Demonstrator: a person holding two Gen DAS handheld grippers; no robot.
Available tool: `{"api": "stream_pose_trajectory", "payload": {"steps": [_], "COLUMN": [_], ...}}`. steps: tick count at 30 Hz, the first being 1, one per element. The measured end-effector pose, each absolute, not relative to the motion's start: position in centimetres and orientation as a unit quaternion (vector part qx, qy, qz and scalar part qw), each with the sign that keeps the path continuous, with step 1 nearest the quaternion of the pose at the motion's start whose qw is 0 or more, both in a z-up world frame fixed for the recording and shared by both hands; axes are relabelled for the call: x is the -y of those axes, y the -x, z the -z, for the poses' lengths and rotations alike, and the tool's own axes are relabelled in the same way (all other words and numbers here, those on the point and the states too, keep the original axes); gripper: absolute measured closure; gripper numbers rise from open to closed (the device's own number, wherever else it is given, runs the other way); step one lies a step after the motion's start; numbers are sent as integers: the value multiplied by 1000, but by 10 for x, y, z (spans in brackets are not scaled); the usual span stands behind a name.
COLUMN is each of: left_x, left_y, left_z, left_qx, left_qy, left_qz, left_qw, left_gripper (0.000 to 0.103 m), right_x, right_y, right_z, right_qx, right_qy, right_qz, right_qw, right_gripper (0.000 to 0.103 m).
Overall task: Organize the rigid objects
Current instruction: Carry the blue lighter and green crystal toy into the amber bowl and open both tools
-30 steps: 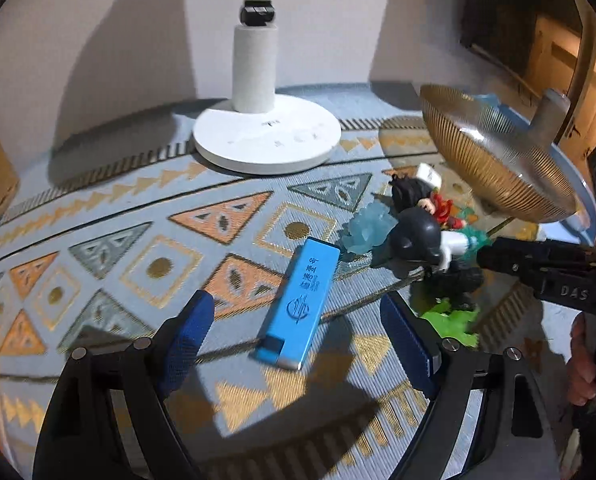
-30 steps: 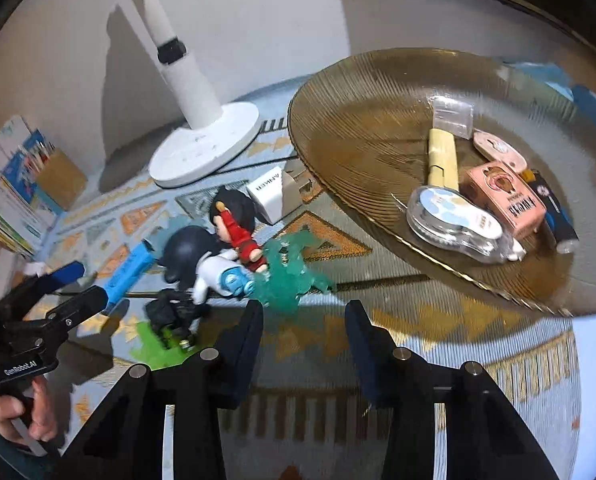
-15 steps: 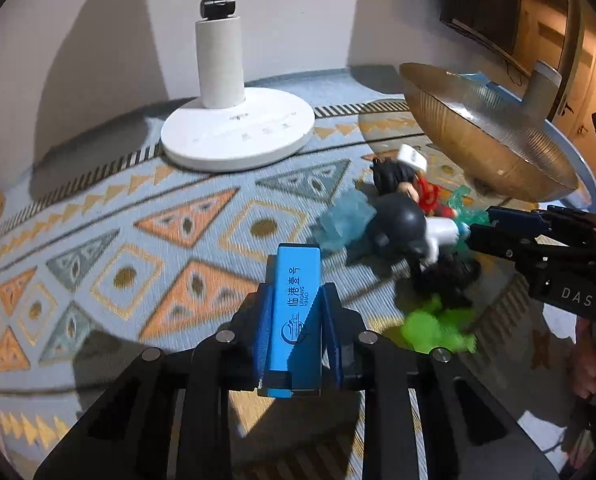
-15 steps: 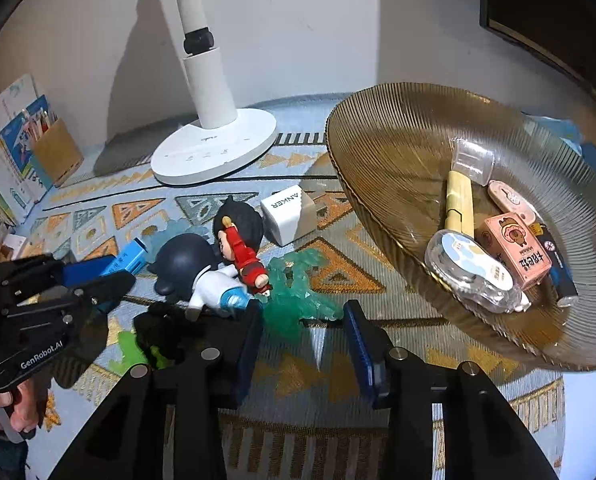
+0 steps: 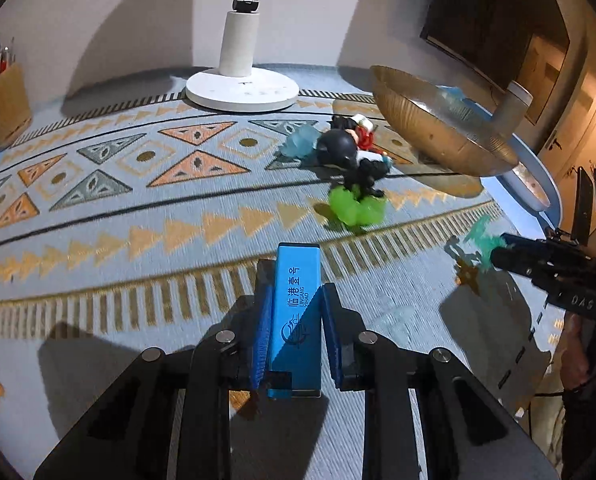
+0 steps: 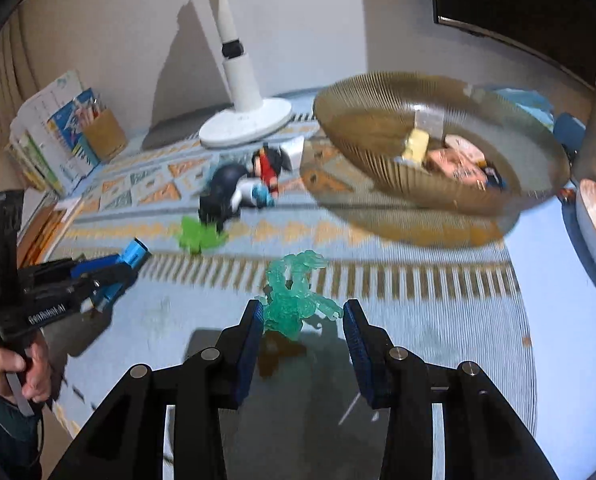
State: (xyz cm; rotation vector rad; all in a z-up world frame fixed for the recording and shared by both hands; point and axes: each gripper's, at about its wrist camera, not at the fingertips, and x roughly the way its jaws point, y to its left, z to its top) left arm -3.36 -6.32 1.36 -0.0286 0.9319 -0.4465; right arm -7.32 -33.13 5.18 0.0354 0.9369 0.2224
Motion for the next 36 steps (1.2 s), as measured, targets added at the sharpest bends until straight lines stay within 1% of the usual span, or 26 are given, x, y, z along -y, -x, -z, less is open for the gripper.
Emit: {"api": "stream_pose_trajectory", "payload": {"steps": [4,6,7,8,10,12,13,14,16,17,19,22,25,26,28,32,36], "left_x": [67,68,68,68,69,71,73,74,78,80,82,83,76,73,72,81,94], "left_y": [37,37,37,37,39,40,40,41,42,43,44,45,43,45,48,55,57], "left_z": [-11,-10,-10,-10,-10,-9,-9,-9,-8,-8,-8,-9,-11,-14,-23,-48,-79], "left_qx": [-443,-442,-441,-440,-438,-437,-436,-435,-433,-433,-432,-429,-433,-431,-423,-398,-371], "left_qy": [3,2,2,2,-4,-10,-15,-21,-34,-39,-50,-56,-29,-12,10,9,11], "left_qz": [202,201,202,204,203,210,212,209,203,200,195,181,186,190,202,215,238], "left_qw": [873,874,874,875,876,875,875,876,878,878,879,883,881,882,883,892,898], "left_gripper": [81,81,80,79,78,71,69,69,69,69,69,82,82,82,82,82,82], "right_x": [330,331,332,333,331,325,323,320,312,308,301,301,308,311,315,328,349], "right_y": [82,83,83,84,85,84,83,82,82,83,86,88,94,96,99,105,110], "right_z": [-40,-36,-34,-34,-32,-30,-30,-29,-28,-28,-29,-31,-40,-45,-57,-80,-107], "right_qx": [-463,-469,-470,-467,-462,-459,-457,-456,-450,-445,-439,-438,-435,-429,-416,-388,-357], "right_qy": [-19,-26,-31,-34,-29,-14,-10,-4,26,38,54,55,17,12,11,8,-21], "right_qz": [-112,-113,-112,-110,-108,-90,-84,-77,-55,-56,-64,-73,-98,-99,-96,-88,-82], "right_qw": [879,876,875,877,880,884,885,887,891,893,894,894,895,898,904,917,930], "right_gripper": [62,51,36,33,32,32,33,34,43,53,53,53,54,57,57,57,57]}}
